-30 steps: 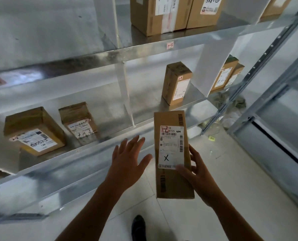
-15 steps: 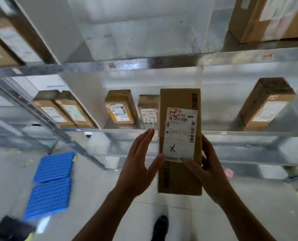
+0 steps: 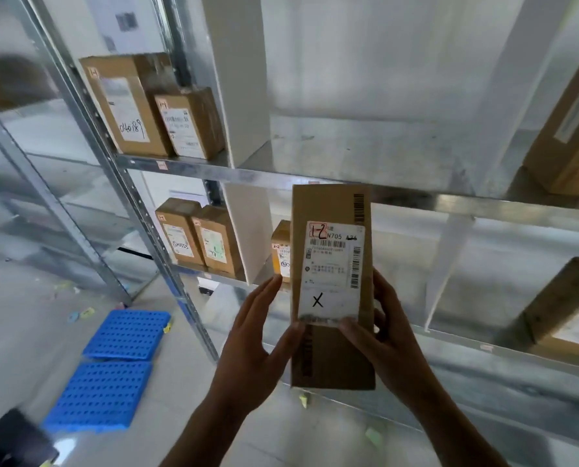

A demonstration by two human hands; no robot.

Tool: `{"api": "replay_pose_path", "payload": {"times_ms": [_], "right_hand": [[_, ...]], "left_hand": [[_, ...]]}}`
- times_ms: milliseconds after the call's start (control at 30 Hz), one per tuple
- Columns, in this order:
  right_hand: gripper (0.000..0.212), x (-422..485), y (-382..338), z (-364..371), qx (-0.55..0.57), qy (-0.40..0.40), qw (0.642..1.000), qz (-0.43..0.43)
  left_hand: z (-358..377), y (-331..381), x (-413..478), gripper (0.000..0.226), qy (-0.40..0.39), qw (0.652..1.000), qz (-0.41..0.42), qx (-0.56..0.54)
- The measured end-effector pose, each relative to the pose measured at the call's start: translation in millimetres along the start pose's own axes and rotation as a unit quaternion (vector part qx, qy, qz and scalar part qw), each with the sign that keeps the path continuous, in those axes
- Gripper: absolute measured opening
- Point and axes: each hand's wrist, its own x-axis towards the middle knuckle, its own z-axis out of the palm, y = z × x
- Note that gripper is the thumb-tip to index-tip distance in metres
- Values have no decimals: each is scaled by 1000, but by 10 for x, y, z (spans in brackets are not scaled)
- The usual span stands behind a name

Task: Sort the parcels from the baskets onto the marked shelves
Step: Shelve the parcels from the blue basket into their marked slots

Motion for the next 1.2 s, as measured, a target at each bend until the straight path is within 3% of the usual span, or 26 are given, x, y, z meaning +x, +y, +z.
{"api": "replay_pose_path", "payload": {"times_ms": [200,433,767,1000,1200], "right_hand": [[91,515,-603,397,-66,28,993,-89],[84,1116,-1193,724,-118,71,974,-180],[103,2447,-1319,251,-210,51,962,-165],[106,3143,-931,73,-225,37,952,-202],[103,3339,-847,-9,-227,42,951,-206]], "left_hand": [[-531,110,561,77,28,989,91,-112],[-978,308,1344,66,-38,950,150,-270],[-747,302,2725,70,-67,946,191,-252],[-435,2,3373,78,-74,955,114,-263],[-311,-94,3604,75,-56,975,92,-192]]}}
